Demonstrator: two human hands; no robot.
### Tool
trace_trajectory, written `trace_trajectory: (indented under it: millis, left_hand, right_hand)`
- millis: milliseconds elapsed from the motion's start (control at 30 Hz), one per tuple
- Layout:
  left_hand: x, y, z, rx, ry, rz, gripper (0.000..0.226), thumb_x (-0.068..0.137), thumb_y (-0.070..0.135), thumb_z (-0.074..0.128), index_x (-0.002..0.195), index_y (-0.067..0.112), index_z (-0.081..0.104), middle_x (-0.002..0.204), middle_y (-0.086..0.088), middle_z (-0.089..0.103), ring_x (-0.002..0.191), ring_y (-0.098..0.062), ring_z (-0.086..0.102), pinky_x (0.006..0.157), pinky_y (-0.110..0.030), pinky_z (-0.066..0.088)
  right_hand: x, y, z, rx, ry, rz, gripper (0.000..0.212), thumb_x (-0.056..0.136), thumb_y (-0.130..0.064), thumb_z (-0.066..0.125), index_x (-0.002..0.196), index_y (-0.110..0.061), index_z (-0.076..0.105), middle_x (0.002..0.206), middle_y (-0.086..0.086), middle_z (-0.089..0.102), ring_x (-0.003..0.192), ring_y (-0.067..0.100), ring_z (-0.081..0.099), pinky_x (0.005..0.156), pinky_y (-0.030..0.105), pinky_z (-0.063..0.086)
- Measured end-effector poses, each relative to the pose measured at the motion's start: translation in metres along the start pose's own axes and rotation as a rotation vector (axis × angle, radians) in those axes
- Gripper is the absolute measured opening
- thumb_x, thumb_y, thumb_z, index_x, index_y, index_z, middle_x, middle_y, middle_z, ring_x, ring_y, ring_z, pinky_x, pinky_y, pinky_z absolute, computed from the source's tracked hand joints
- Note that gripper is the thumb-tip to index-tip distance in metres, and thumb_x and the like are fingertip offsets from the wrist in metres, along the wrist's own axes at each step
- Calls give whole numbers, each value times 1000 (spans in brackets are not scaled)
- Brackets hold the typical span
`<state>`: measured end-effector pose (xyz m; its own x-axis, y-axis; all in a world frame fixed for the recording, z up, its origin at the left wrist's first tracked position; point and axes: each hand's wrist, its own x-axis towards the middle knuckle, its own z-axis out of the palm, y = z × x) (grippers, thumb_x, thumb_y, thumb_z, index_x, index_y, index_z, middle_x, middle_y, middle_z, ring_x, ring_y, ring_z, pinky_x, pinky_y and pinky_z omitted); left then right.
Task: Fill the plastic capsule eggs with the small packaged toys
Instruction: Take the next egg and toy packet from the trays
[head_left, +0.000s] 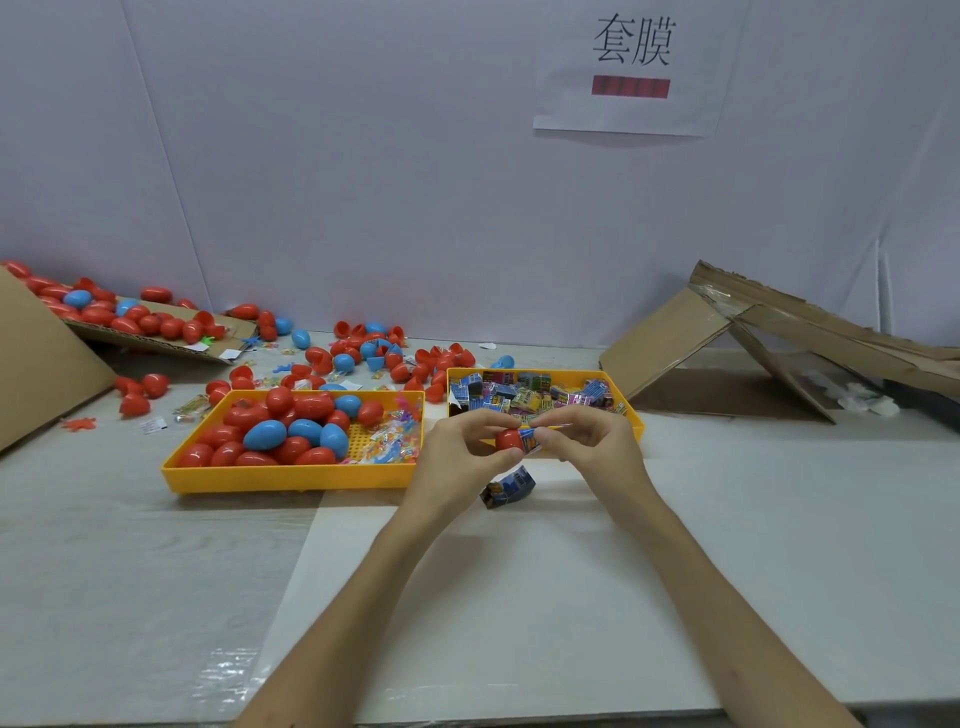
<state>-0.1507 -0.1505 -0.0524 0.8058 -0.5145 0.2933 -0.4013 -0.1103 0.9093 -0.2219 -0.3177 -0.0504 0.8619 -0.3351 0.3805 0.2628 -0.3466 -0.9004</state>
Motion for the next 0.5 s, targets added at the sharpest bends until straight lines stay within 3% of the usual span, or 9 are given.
trace_trajectory:
  millis: [233, 333, 500]
  left_hand:
    - [-1, -1, -1, 5, -23, 13, 32, 85, 13, 80, 112, 29, 73, 100, 8, 73, 81, 3, 71, 67, -14, 56]
    - [-1, 0, 0, 19, -21, 32, 31, 85, 13, 80, 102, 37, 72, 99, 11, 73, 84, 3, 70, 69, -14, 56]
    - [-1, 0, 1, -77, -13, -44, 23, 85, 14, 80, 103, 28, 74, 94, 2, 77, 83, -10, 74, 73, -23, 60]
  right_hand:
    - [-1, -2, 1, -23, -22, -27, 15, 88, -8, 75, 88, -22, 76, 88, -5, 75, 83, 11, 72, 68, 19, 53]
    - [-1, 0, 1, -49, -31, -34, 14, 88, -9, 75, 89, -23, 77, 87, -7, 76, 84, 12, 73, 71, 24, 57]
    - [0, 1, 4, -92, 23, -63, 23, 85, -16, 80, 99, -32, 72, 103, -9, 73, 87, 8, 70, 71, 25, 58]
